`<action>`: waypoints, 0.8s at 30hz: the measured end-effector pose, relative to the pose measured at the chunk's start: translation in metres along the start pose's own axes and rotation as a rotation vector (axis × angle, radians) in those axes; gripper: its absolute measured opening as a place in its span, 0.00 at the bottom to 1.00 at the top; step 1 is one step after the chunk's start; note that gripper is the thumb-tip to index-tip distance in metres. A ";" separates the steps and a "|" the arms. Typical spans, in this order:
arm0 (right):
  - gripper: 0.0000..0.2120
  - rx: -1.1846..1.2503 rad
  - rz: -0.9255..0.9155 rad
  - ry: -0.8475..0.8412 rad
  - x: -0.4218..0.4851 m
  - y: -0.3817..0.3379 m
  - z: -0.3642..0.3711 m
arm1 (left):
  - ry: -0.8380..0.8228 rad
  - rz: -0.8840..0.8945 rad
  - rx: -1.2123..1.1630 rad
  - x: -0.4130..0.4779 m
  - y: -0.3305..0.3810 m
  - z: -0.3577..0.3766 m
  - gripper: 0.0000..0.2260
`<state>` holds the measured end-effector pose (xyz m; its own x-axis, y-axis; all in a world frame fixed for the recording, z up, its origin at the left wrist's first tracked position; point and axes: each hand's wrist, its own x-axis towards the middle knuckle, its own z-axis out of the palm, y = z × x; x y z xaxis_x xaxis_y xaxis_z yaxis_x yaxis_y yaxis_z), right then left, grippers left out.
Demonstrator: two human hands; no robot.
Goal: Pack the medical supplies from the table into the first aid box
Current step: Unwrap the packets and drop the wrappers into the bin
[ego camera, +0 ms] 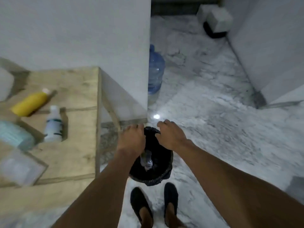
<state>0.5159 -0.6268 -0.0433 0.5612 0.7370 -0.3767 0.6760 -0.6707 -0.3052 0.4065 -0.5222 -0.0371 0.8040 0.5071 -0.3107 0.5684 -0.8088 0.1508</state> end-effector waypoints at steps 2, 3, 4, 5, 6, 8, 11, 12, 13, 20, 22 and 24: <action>0.19 -0.006 -0.026 0.120 -0.012 -0.026 -0.055 | 0.138 0.015 0.018 -0.007 0.000 -0.060 0.17; 0.18 -0.009 -0.041 0.179 -0.021 -0.039 -0.083 | 0.210 0.023 0.031 -0.014 -0.001 -0.092 0.17; 0.17 -0.008 -0.058 0.221 -0.025 -0.050 -0.103 | 0.261 0.028 0.052 -0.018 -0.003 -0.115 0.18; 0.17 -0.002 -0.074 0.255 -0.028 -0.059 -0.116 | 0.301 0.030 0.068 -0.022 -0.005 -0.133 0.18; 0.16 0.003 -0.100 0.309 -0.034 -0.069 -0.134 | 0.361 0.030 0.076 -0.032 -0.007 -0.155 0.18; 0.15 -0.012 -0.145 0.388 -0.049 -0.089 -0.161 | 0.446 0.012 0.087 -0.056 -0.012 -0.190 0.17; 0.18 -0.080 -0.213 0.469 -0.075 -0.117 -0.195 | 0.553 -0.038 0.101 -0.095 -0.019 -0.227 0.16; 0.18 -0.100 -0.238 0.496 -0.084 -0.124 -0.204 | 0.584 -0.059 0.111 -0.108 -0.022 -0.235 0.16; 0.19 -0.112 -0.268 0.522 -0.093 -0.131 -0.211 | 0.621 -0.081 0.117 -0.122 -0.025 -0.243 0.16; 0.21 -0.123 -0.443 0.541 -0.149 -0.177 -0.227 | 0.758 -0.283 0.115 -0.223 -0.054 -0.260 0.16; 0.22 -0.111 -0.476 0.513 -0.161 -0.192 -0.217 | 0.742 -0.315 0.123 -0.247 -0.065 -0.252 0.15; 0.22 -0.129 -0.517 0.487 -0.169 -0.208 -0.202 | 0.732 -0.357 0.117 -0.268 -0.078 -0.242 0.15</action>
<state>0.3768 -0.5954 0.2609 0.2833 0.9311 0.2297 0.9467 -0.2333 -0.2220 0.1892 -0.5227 0.2618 0.5117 0.7730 0.3751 0.8221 -0.5673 0.0477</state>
